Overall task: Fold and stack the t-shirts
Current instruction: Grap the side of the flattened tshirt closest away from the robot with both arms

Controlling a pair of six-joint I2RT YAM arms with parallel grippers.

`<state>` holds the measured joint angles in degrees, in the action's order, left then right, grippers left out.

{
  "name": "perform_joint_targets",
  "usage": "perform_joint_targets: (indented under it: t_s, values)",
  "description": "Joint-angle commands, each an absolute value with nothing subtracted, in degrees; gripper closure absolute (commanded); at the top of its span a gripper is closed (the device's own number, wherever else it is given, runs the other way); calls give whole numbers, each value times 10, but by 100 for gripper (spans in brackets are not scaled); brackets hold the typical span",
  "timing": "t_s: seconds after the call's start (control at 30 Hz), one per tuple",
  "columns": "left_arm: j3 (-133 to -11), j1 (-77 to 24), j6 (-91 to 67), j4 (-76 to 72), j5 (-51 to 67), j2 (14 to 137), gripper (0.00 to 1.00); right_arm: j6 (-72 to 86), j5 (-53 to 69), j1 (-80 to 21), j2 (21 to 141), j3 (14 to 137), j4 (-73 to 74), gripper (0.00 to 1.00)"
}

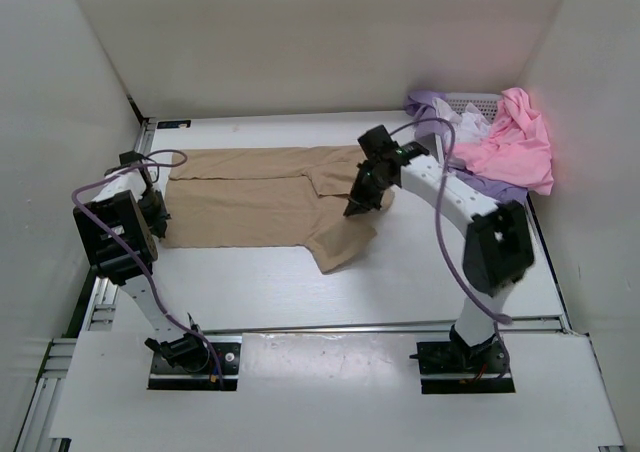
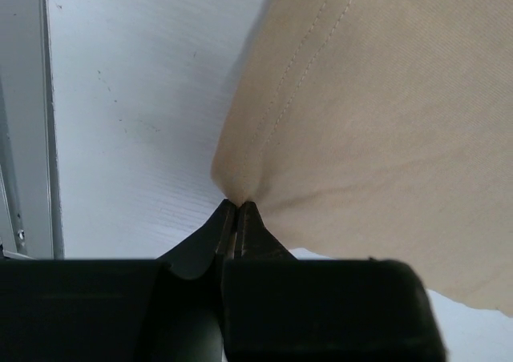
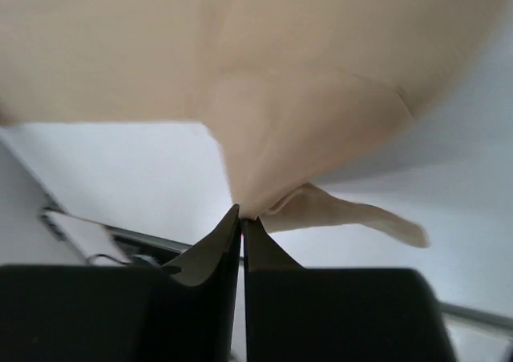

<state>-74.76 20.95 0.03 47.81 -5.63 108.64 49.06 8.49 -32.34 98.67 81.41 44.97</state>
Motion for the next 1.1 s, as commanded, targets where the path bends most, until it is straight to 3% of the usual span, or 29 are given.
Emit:
perform_joint_targets:
  t_s: [0.0,0.03,0.07,0.17,0.43,0.53,0.8,1.07]
  values:
    - [-775,214,0,489,-65,1070,90,512,167,-296,1114,924,489,91]
    - [-775,214,0,489,-65,1071,90,512,179,-296,1145,954,499,83]
    - [-775,214,0,489,-65,1076,90,496,188,-290,1195,1003,525,67]
    - [-775,208,0,497,-65,1076,90,442,115,-298,1192,998,569,45]
    - [-756,208,0,497,-54,1065,90,407,-31,-310,908,693,416,45]
    - [-756,208,0,497,-54,1065,87,377,-16,-299,949,692,398,52]
    - [-756,208,0,502,-64,1065,86,353,-15,-299,1080,747,339,52]
    - [-756,208,0,507,-64,1065,86,308,-12,-299,1122,777,313,49]
